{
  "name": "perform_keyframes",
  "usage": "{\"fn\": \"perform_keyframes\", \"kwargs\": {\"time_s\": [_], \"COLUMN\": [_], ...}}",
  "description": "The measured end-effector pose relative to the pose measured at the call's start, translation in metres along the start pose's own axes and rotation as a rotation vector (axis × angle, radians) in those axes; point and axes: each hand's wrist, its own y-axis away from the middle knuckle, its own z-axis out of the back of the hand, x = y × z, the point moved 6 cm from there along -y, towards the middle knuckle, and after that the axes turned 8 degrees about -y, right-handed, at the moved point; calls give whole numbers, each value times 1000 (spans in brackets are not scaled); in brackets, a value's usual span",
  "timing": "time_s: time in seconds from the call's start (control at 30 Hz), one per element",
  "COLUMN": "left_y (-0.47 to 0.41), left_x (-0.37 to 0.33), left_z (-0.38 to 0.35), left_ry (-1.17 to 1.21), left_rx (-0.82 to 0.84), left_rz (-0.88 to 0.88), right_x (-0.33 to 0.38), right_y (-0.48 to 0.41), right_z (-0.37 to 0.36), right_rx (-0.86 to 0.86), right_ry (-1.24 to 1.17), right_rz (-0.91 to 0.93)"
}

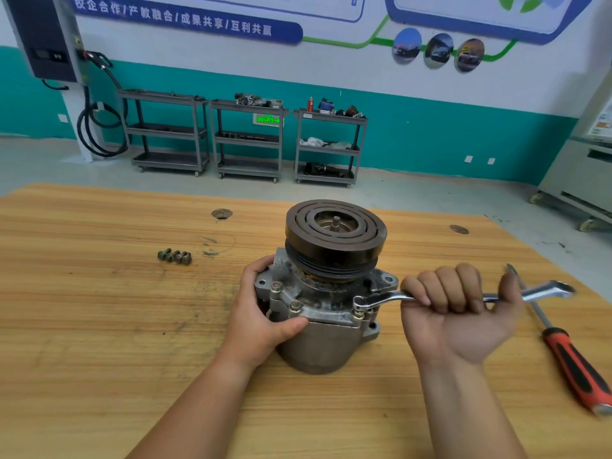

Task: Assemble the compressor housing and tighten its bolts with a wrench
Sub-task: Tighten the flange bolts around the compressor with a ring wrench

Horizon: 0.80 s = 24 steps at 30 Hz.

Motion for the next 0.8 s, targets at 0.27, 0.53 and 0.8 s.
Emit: {"fn": "perform_keyframes", "kwargs": {"time_s": [0.27,0.53,0.8], "left_y": [0,0,0], "left_x": [-1,0,0], "left_z": [0,-1,-1], "left_ry": [-8,0,26], "left_rx": [0,6,-2], "left_rz": [-7,-25,-16], "right_x": [-8,1,-23], "right_y": [-7,26,78], "right_z": [25,-7,-48], "right_rx": [-157,283,394], "right_ry": [-85,-96,784], "right_rz": [-106,37,491]}}
